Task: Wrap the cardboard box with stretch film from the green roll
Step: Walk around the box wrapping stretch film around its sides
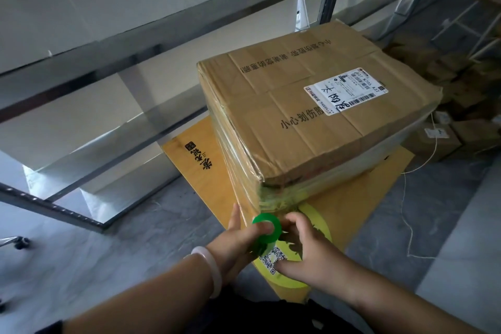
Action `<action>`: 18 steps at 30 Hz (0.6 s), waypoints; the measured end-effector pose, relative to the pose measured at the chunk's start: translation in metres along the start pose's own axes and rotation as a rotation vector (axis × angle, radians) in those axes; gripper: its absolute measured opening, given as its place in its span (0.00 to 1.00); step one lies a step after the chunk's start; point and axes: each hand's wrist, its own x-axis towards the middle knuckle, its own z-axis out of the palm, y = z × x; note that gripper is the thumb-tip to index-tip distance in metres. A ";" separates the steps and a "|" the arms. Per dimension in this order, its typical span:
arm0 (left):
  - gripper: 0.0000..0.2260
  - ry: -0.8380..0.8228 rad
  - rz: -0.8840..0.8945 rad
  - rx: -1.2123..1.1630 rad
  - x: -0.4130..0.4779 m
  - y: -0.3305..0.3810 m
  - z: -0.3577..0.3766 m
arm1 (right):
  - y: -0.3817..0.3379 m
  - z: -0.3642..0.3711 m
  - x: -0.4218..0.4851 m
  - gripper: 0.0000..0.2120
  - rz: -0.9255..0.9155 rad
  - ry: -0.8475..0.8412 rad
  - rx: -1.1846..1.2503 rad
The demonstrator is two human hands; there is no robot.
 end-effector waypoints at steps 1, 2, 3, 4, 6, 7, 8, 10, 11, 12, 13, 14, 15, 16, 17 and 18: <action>0.59 -0.001 -0.005 -0.009 0.000 -0.001 0.003 | 0.001 -0.001 -0.001 0.32 -0.012 0.005 0.004; 0.56 0.001 -0.014 -0.019 0.000 -0.001 0.006 | 0.001 -0.001 -0.002 0.35 -0.019 0.001 -0.002; 0.55 0.002 -0.026 -0.028 0.002 -0.003 0.008 | 0.000 -0.002 -0.003 0.36 -0.030 -0.004 -0.016; 0.55 0.002 -0.033 -0.037 0.003 -0.003 0.010 | 0.000 -0.002 -0.002 0.35 -0.044 0.008 -0.050; 0.56 -0.009 -0.025 -0.040 0.010 -0.004 0.012 | 0.000 -0.002 0.000 0.32 -0.070 0.077 -0.100; 0.57 -0.028 -0.007 -0.041 0.015 -0.005 0.014 | 0.000 -0.002 0.002 0.31 -0.066 0.114 -0.098; 0.58 -0.045 0.008 -0.050 0.019 -0.006 0.016 | 0.001 -0.003 0.004 0.30 -0.053 0.142 -0.092; 0.58 -0.042 0.038 -0.064 0.023 -0.008 0.022 | 0.004 -0.005 0.008 0.28 -0.028 0.170 -0.087; 0.57 -0.024 0.054 -0.063 0.024 -0.010 0.025 | 0.006 -0.006 0.009 0.26 -0.020 0.181 -0.090; 0.56 -0.005 0.060 -0.067 0.023 -0.012 0.027 | 0.007 -0.007 0.008 0.24 -0.012 0.198 -0.101; 0.55 0.006 0.054 -0.073 0.022 -0.014 0.029 | 0.009 -0.008 0.008 0.23 -0.002 0.220 -0.116; 0.55 0.010 0.040 -0.070 0.020 -0.017 0.032 | 0.010 -0.008 0.006 0.23 0.008 0.245 -0.130; 0.55 0.009 0.019 -0.059 0.018 -0.020 0.034 | 0.010 -0.009 0.005 0.23 0.017 0.270 -0.139; 0.55 0.014 -0.008 -0.044 0.016 -0.022 0.036 | 0.010 -0.011 0.003 0.23 0.018 0.292 -0.144; 0.51 0.013 -0.029 -0.035 0.016 -0.025 0.040 | 0.012 -0.012 0.002 0.24 0.018 0.306 -0.144; 0.49 0.009 -0.043 -0.033 0.014 -0.028 0.045 | 0.014 -0.013 0.001 0.25 0.018 0.316 -0.143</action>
